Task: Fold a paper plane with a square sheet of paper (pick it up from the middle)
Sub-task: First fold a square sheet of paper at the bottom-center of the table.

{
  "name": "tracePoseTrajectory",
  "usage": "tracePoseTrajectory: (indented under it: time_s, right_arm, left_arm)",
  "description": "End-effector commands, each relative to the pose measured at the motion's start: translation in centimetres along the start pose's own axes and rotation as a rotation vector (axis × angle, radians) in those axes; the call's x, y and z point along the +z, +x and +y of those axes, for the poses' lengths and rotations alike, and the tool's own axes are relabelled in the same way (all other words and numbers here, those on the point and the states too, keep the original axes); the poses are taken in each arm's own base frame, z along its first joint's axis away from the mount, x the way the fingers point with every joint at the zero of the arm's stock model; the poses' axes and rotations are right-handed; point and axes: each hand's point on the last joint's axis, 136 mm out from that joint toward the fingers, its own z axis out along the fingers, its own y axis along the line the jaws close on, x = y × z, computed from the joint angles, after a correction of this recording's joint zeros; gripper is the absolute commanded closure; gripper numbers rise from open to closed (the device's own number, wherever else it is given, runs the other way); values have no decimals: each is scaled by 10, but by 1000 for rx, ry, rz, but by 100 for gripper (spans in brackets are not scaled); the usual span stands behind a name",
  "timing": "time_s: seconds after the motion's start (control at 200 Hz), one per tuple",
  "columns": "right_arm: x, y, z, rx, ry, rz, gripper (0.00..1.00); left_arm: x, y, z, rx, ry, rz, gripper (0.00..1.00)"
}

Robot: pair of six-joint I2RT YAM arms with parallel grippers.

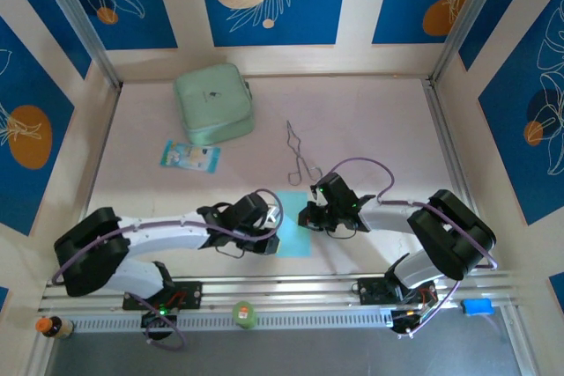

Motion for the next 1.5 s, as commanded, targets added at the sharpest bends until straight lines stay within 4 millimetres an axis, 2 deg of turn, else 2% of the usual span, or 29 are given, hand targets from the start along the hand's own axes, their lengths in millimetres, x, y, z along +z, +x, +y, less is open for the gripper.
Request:
tracePoseTrajectory:
  time_s: [0.0, 0.135, 0.41, 0.595, 0.73, 0.845, 0.99, 1.125, 1.245, 1.32, 1.395, 1.49]
  right_arm:
    - [3, 26, -56, 67, 208, 63, 100]
    - [3, 26, -57, 70, 210, 66, 100]
    - [5, 27, -57, 68, 213, 73, 100]
    - [4, 26, -58, 69, 214, 69, 100]
    - [4, 26, -58, 68, 214, 71, 100]
    - [4, 26, -56, 63, 208, 73, 100]
    - [4, 23, -44, 32, 168, 77, 100]
    - [-1, 12, -16, -33, 81, 67, 99]
    - [-14, -1, 23, -108, -25, 43, 91]
    - [-26, -9, 40, -134, -61, 12, 83]
    - [-38, -12, 41, -116, -46, -27, 76]
    - [-51, -6, 27, -49, 2, -61, 71]
  left_arm:
    - [14, -7, -22, -24, 114, 22, 97]
    - [25, 9, 3, -88, 31, 87, 98]
    - [26, 45, 35, -149, -9, 151, 97]
    - [25, 54, 34, -179, 38, 148, 97]
    - [21, 49, 26, -180, 73, 130, 96]
    - [15, 36, 9, -169, 128, 99, 96]
    - [-8, 6, -15, -122, 178, 9, 96]
    - [-29, -21, -10, -116, 144, -60, 96]
    - [-40, -41, 4, -144, 100, -122, 96]
    - [-44, -54, 10, -169, 87, -160, 96]
    - [-46, -67, 12, -187, 88, -182, 96]
    - [-43, -84, 11, -191, 97, -190, 95]
